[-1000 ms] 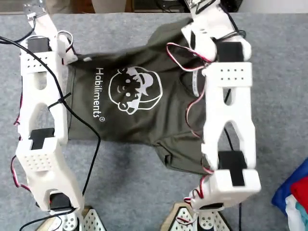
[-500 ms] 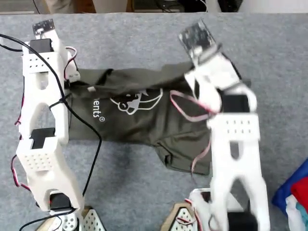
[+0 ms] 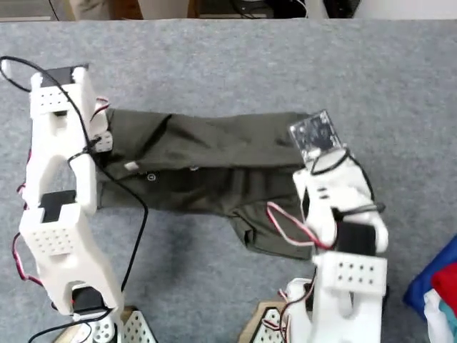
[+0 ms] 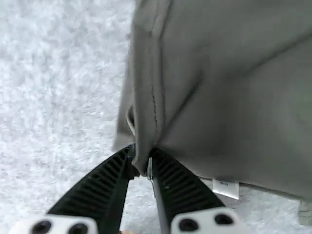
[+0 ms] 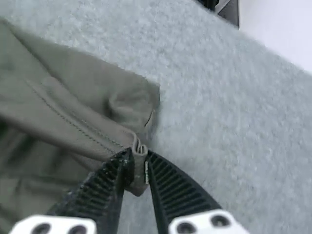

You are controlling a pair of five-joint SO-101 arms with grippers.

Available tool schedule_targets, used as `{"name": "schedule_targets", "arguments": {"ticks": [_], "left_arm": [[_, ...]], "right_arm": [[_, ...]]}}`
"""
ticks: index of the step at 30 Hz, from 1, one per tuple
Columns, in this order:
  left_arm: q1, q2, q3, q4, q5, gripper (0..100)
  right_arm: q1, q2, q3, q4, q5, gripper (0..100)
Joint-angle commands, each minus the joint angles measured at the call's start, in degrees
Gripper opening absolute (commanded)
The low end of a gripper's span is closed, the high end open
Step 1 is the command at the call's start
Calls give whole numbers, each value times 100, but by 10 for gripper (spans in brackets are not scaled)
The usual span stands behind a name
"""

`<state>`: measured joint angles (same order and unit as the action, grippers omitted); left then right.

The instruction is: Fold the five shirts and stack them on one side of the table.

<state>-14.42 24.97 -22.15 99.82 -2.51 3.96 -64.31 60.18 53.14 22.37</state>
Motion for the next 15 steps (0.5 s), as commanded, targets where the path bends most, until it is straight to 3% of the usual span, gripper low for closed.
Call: {"name": "schedule_targets", "arguments": {"ticks": [1,15], "left_arm": [[-273,-119,237,79,-255,19],[-378,-119,1002,88,-1029,19]], "right_arm": [[101,-593,259,264,-123,4],[822,-1200,1147,378,-114,4]]}}
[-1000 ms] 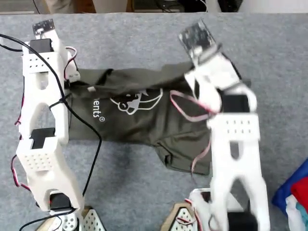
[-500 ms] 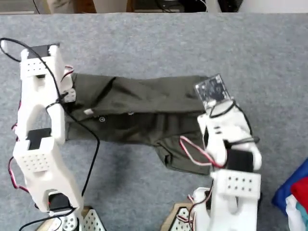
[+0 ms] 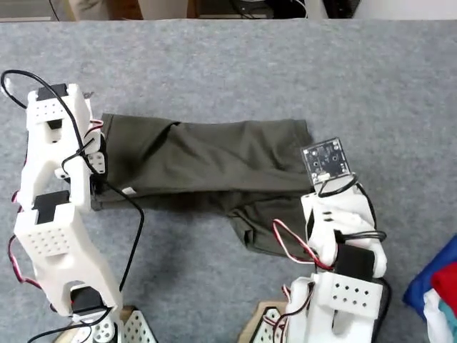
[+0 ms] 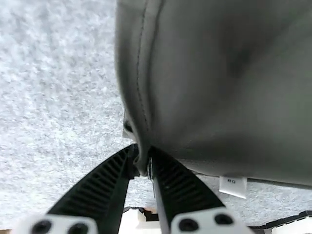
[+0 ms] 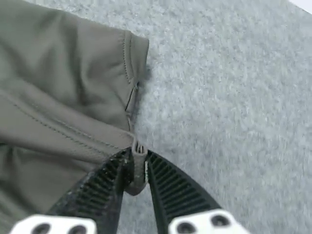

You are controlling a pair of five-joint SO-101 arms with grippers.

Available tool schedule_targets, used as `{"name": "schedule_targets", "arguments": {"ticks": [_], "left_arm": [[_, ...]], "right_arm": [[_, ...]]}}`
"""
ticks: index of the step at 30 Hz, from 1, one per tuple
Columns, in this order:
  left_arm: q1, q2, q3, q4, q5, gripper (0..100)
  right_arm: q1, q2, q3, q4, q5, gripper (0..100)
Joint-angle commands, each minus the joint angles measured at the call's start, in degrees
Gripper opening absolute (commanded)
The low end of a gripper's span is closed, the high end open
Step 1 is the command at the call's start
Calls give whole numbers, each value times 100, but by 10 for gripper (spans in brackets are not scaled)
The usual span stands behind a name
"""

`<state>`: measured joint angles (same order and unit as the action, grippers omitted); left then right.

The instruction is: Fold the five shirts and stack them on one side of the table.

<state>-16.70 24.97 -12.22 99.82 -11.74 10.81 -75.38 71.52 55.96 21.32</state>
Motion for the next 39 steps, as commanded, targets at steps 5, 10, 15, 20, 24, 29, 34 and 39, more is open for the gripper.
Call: {"name": "schedule_targets", "arguments": {"ticks": [5,10,15,20,24,29,34,39], "left_arm": [[-308,-119,18,88,-211,19],[-264,-119,220,88,-308,19],[-123,-119,369,88,-589,19],[-141,-119,334,88,-598,25],[-149,-119,343,88,-431,140],[-229,-119,378,88,-202,270],[-510,-119,-97,88,-220,271],[-325,-57,-1196,88,193,271]], "right_arm": [[136,-92,22,264,-9,4],[136,-92,13,457,-9,4],[136,-92,66,519,-9,4],[92,-92,189,695,158,11],[84,-92,154,1099,536,106],[-180,-101,-4,1714,985,198],[-462,-101,-664,2092,993,210],[-1297,-13,-708,1108,167,110]]}}
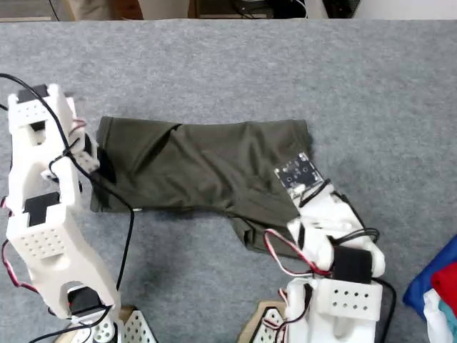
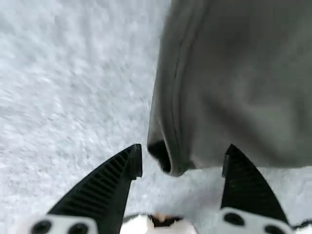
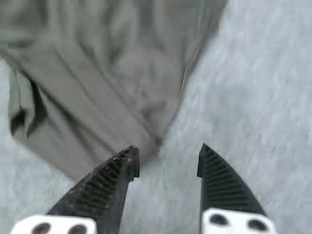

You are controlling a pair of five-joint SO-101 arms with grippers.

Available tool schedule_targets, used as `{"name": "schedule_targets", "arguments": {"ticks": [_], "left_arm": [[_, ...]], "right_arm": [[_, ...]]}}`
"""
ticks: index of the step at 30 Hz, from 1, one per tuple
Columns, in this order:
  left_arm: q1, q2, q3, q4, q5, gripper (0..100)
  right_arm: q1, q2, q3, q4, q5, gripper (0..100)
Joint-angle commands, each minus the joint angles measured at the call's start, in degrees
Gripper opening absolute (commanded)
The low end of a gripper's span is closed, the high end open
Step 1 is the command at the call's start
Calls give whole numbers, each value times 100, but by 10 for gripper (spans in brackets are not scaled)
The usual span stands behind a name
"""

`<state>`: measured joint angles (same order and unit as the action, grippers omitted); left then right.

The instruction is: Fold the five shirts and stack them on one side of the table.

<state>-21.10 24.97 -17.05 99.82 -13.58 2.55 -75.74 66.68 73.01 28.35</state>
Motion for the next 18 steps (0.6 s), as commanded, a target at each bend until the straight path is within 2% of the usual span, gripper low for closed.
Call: {"name": "schedule_targets", "arguments": {"ticks": [1,2,5,10,15,18], "left_arm": [[220,-57,-862,88,633,271],[334,-48,-993,79,853,267],[791,-57,-1275,70,1178,207],[1231,-13,-1336,-9,1345,25],[958,497,-1336,-985,2084,19],[932,884,-1354,-1327,2110,20]], "right_arm": [[-690,84,-163,-879,-782,55],[-910,198,-110,-1152,-897,10],[-1464,778,-66,-1785,-1222,26],[-1525,2255,-365,-3042,-2075,26],[-1543,4198,-1464,-3200,-2593,5],[-1525,5209,-2202,-3191,-2840,5]]}}
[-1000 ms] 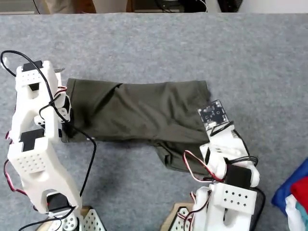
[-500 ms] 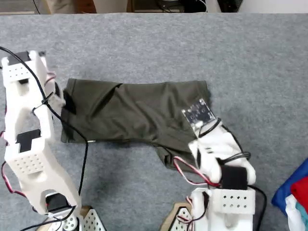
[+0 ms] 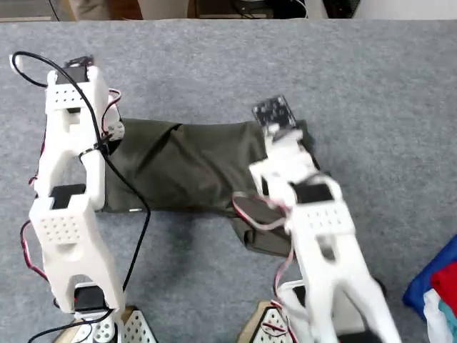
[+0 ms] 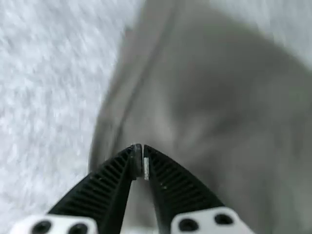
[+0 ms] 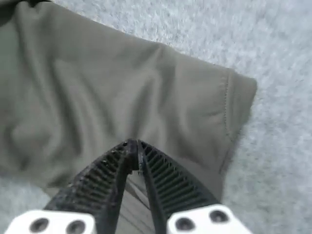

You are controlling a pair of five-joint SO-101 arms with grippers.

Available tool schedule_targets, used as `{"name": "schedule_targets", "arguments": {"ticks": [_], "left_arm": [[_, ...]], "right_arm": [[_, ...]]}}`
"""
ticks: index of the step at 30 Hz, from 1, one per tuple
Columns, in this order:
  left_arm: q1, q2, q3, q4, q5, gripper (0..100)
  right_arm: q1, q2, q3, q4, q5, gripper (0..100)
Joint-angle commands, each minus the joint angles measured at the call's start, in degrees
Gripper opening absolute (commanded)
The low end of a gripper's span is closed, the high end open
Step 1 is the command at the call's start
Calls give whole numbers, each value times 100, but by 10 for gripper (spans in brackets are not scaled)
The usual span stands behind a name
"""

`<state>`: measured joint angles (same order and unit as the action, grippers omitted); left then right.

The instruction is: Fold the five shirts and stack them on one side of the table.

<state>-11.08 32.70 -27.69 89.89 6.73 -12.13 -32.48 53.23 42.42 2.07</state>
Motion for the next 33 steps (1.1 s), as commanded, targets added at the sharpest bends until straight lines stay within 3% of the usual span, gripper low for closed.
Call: {"name": "schedule_targets", "arguments": {"ticks": [1,7,19,33], "left_arm": [[-53,242,-316,-387,44,20],[123,901,-334,-633,-97,20],[123,1086,-273,-993,-466,20],[123,1086,-273,-993,-466,20]], "right_arm": [[-75,1156,-1068,-132,-237,5],[-303,2264,-1859,615,-237,5],[-330,2334,-1868,1987,-229,5],[-523,2325,-1402,2171,-202,5]]}}
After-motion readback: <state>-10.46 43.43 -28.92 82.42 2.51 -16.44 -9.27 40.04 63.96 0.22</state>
